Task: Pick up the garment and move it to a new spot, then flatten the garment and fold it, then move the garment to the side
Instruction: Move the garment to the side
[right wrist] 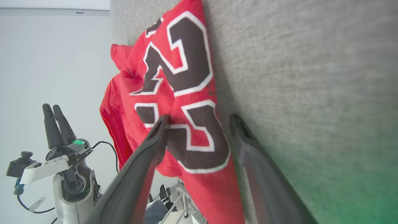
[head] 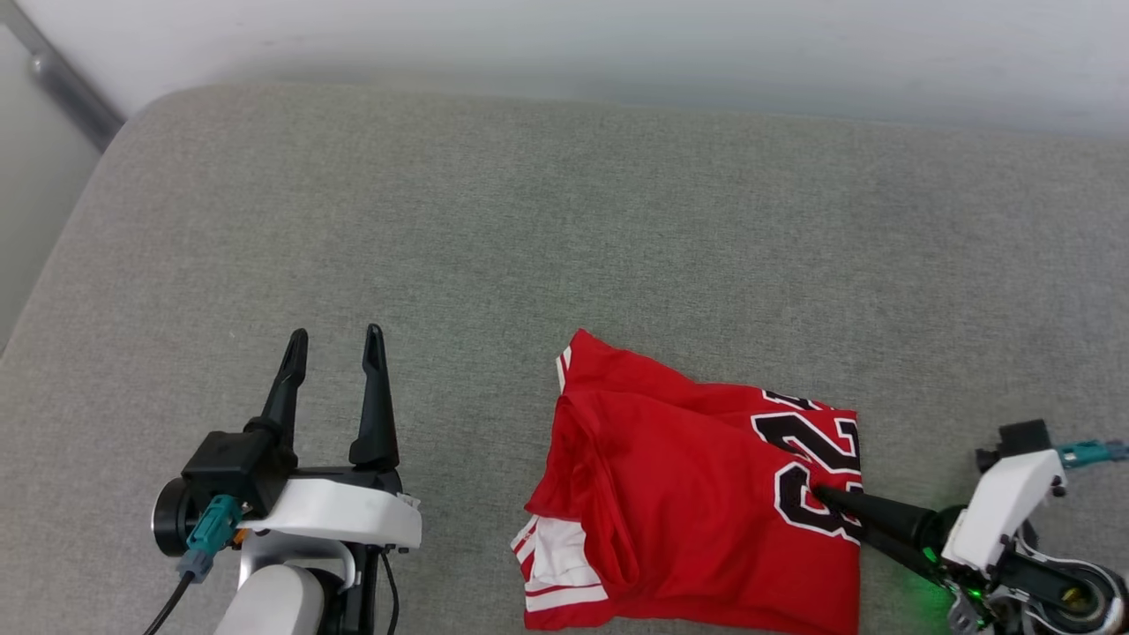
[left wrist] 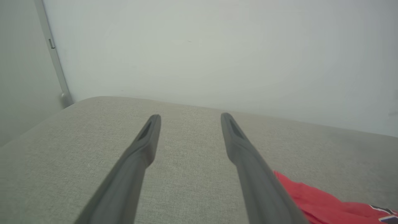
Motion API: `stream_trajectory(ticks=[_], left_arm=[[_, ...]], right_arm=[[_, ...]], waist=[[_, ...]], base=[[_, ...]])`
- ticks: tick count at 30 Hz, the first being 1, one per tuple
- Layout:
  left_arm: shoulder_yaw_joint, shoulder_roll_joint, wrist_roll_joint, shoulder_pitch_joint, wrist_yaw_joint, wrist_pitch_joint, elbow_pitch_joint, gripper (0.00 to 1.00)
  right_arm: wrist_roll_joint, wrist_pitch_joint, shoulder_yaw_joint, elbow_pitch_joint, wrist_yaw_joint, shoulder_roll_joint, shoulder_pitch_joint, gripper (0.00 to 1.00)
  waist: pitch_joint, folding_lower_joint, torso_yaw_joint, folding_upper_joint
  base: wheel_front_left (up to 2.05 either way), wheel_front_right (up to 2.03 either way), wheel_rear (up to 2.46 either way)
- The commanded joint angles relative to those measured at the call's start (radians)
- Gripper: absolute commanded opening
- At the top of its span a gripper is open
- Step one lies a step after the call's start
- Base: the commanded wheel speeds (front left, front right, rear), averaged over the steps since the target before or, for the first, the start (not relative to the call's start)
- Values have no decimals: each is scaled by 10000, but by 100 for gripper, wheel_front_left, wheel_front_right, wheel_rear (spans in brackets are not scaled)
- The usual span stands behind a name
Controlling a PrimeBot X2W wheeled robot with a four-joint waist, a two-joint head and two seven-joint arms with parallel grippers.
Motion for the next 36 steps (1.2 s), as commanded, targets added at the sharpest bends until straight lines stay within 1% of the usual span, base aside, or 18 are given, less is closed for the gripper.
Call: stream_trajectory(ticks=[1,2,3,4,5,8,10,13,16,19,22,27,32,36], left_arm=[[63,-93,113,-123,-77,-20,24,100],[115,-132,165,-103,-138,-20,44,100],[172,-169,208,-83,-161,-20,59,100],[217,-215,255,-67,-210,-20,73,100],[254,-258,299,-51,-239,-20,103,100],[369,-345,420,-4,-354,-20,170,100],[419,-335,520,34,-433,-20,240,100],[499,-298,680,119,-465,-20,322,100],[586,-250,762,225,-506,-20,342,100],[668,-248,833,253,-520,-20,286,100],[658,-260,892,189,-581,-20,193,100],[566,-106,1076,-39,-636,20,138,100],[366,124,1311,-608,-789,275,-111,100],[104,335,1583,-1270,-973,575,-406,100]], right_arm=[[74,128,373,542,-21,250,98,100],[149,142,519,736,-21,260,81,100],[196,125,672,899,-23,275,44,47],[270,91,809,995,-23,288,-21,9],[333,39,941,1048,-21,292,-70,0],[418,-192,1172,945,-21,263,-279,0],[133,-468,1371,624,-17,193,-407,0],[-699,-1045,1932,-32,-14,-345,-485,0],[-1655,-1632,2670,-513,-14,-898,-499,0],[-2580,-2253,3229,-745,-14,-1452,-675,0],[-3433,-2839,3569,-833,-14,-1963,-954,0],[-4802,-3404,4201,-1027,-15,-2704,-1652,0],[-5395,-3501,4197,-1037,-15,-3348,-2387,0],[-5592,-3803,3890,-470,-15,-3864,-3047,0]], waist=[[18,0,77,0],[11,0,99,0],[10,0,112,0],[15,0,121,0],[17,0,124,0],[-13,0,87,0],[-56,0,22,0],[-166,0,-194,0],[-251,0,-601,0],[-251,0,-1154,0],[-130,0,-1799,0],[358,0,-3126,0],[1277,0,-4249,0],[2200,0,-4782,0]], base=[[0,0,0],[0,0,0],[0,0,0],[0,0,0],[0,0,0],[0,0,0],[0,0,0],[0,0,0],[0,0,0],[0,0,0],[0,0,0],[0,0,0],[0,0,0],[0,0,0]])
